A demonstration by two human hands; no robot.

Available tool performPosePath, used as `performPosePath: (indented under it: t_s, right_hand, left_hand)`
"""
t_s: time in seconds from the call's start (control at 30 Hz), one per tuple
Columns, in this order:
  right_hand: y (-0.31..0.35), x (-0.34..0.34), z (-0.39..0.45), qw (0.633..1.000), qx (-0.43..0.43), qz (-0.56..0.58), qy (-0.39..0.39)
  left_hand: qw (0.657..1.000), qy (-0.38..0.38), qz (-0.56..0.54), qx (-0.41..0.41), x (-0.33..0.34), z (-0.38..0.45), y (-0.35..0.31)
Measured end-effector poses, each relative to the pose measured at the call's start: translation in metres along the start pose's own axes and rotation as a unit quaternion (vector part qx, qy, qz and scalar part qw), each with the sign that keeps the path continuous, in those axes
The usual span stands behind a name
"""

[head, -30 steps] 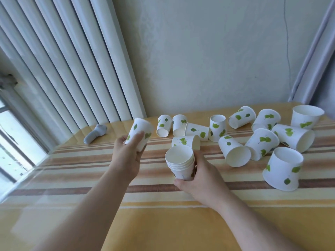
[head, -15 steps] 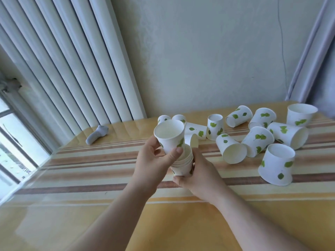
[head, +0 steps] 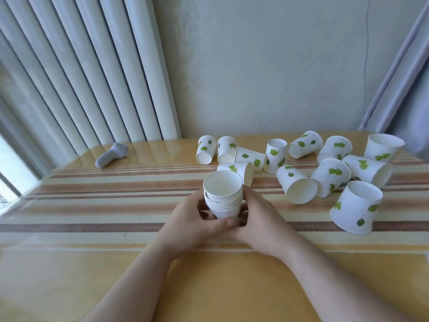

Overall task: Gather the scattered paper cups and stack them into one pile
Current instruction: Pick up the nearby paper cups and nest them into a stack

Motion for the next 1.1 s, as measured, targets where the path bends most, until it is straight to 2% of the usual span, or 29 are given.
performPosePath:
  t_s: [0.07,0.1,0.23,0.37,0.53,0.63,0.73,0.83,0.9,0.93,0.97,1.03,1.07,1.1]
  right_hand:
    - [-0.006,-0.003,-0.001,1.000,0.008,-0.009,0.004]
    - [-0.010,-0.006,0.000,1.000,0.018,0.000,-0.019]
    - [-0.015,-0.013,0.012,0.986,0.097,0.042,-0.131]
    - [-0.011,-0.020,0.041,0.973,0.207,0.054,-0.086]
    - [-0.005,-0.021,0.071,0.965,0.224,-0.127,-0.048]
    - [-0.004,-0.014,0.077,0.949,0.221,-0.212,-0.068]
    - [0.005,-0.012,0.071,0.948,0.182,-0.232,-0.119]
    - [0.010,-0.009,0.053,0.969,0.158,-0.137,-0.134]
    - [0.011,-0.011,0.038,0.969,0.182,0.048,-0.157]
    - [0.013,-0.015,0.032,0.949,0.195,0.174,-0.175]
    - [0.016,-0.020,0.027,0.914,0.203,0.295,-0.191]
    - [0.026,-0.030,0.019,0.846,0.192,0.458,-0.195]
    - [0.031,-0.035,0.016,0.841,0.180,0.477,-0.182]
    - [0.036,-0.038,0.013,0.852,0.168,0.468,-0.164]
  left_hand:
    - [0.997,-0.046,0.064,0.001,-0.018,0.003,0.005]
    - [0.995,-0.070,0.076,0.003,-0.027,0.004,0.008]
    - [0.991,-0.128,0.009,-0.046,-0.047,0.012,0.026]
    - [0.994,-0.101,0.021,-0.031,-0.041,0.018,0.029]
    - [0.994,-0.100,0.017,-0.024,-0.040,0.019,0.032]
    - [0.995,-0.096,0.017,-0.023,-0.039,0.017,0.032]
    - [0.995,-0.092,0.013,-0.021,-0.040,0.016,0.032]
    - [0.995,-0.095,0.015,-0.010,-0.039,0.015,0.032]
    - [0.994,-0.103,0.024,0.003,-0.039,0.015,0.031]
    - [0.994,-0.106,0.030,0.010,-0.038,0.015,0.030]
    - [0.993,-0.107,0.035,0.017,-0.038,0.016,0.029]
    - [0.993,-0.106,0.044,0.028,-0.037,0.016,0.030]
    - [0.993,-0.104,0.051,0.034,-0.036,0.017,0.031]
    - [0.992,-0.102,0.059,0.041,-0.035,0.017,0.031]
Point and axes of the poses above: each hand's wrist, its own z-axis towards the middle knuckle, its own x-axis out of the palm, y = z × x, the point moved 3 cm from there along z, towards the middle knuckle, and after that the axes turned 1 degree about -y, right-handed, at the moved point
